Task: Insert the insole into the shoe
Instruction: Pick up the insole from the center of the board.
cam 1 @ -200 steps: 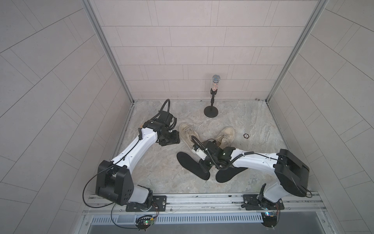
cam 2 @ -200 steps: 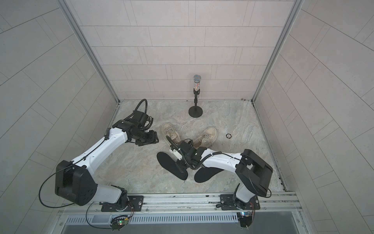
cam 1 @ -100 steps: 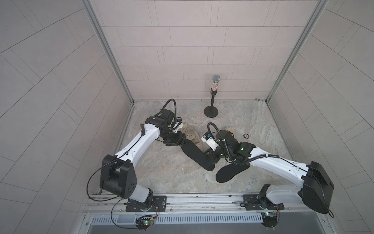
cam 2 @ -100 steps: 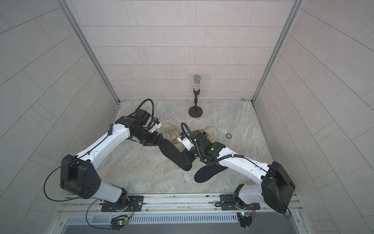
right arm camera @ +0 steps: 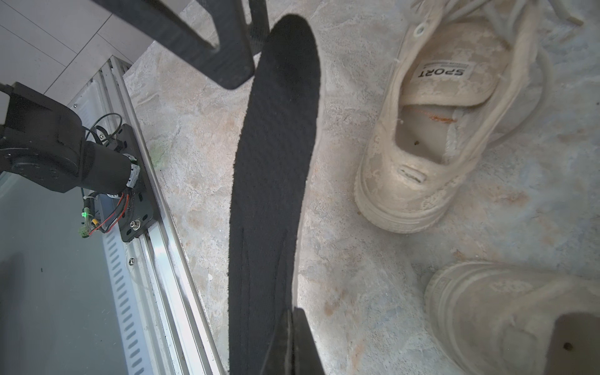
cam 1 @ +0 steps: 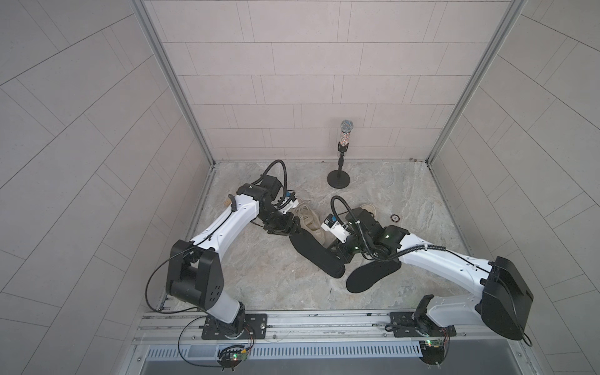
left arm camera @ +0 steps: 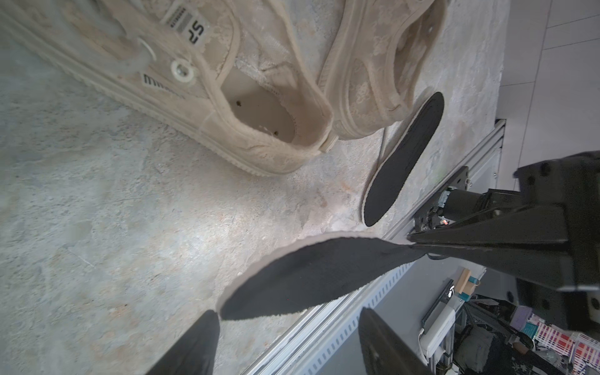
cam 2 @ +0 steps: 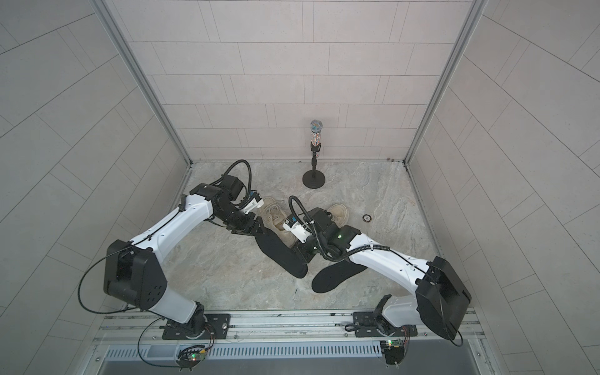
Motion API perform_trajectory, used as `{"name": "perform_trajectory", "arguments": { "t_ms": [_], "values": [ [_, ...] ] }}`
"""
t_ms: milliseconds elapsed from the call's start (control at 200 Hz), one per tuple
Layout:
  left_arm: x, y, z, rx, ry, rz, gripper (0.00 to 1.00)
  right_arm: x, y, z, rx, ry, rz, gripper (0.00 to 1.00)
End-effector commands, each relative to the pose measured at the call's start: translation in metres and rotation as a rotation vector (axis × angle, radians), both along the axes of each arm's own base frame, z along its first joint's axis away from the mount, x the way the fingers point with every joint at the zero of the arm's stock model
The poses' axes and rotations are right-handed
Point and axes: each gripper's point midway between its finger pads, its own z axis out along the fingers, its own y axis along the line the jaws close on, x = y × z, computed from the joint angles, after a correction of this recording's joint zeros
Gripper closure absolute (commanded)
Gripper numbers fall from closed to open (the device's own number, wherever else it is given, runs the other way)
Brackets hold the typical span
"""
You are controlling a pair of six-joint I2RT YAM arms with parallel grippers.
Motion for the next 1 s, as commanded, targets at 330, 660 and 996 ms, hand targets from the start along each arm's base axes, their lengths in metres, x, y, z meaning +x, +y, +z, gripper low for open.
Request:
{"name": "perform_trajectory", "arguments": {
  "t_ms": [330,660,996],
  "values": [
    [-0.005,-0.018,0.01,-0.14,0.019,-0.114,0.26,-0.002,0.006,0.017,0.05,-0.01,0.056,1.0],
    [-0.02,-0.02,0.011,-0.192,0.03,-0.128,0.31,0.01,0.008,0.023,0.068,-0.018,0.039,1.0],
    [-0.019,-0.027,0.021,-0.248,0.009,-0.127,0.76,0.01,0.012,0.026,0.091,-0.026,0.061,1.0]
  ]
}}
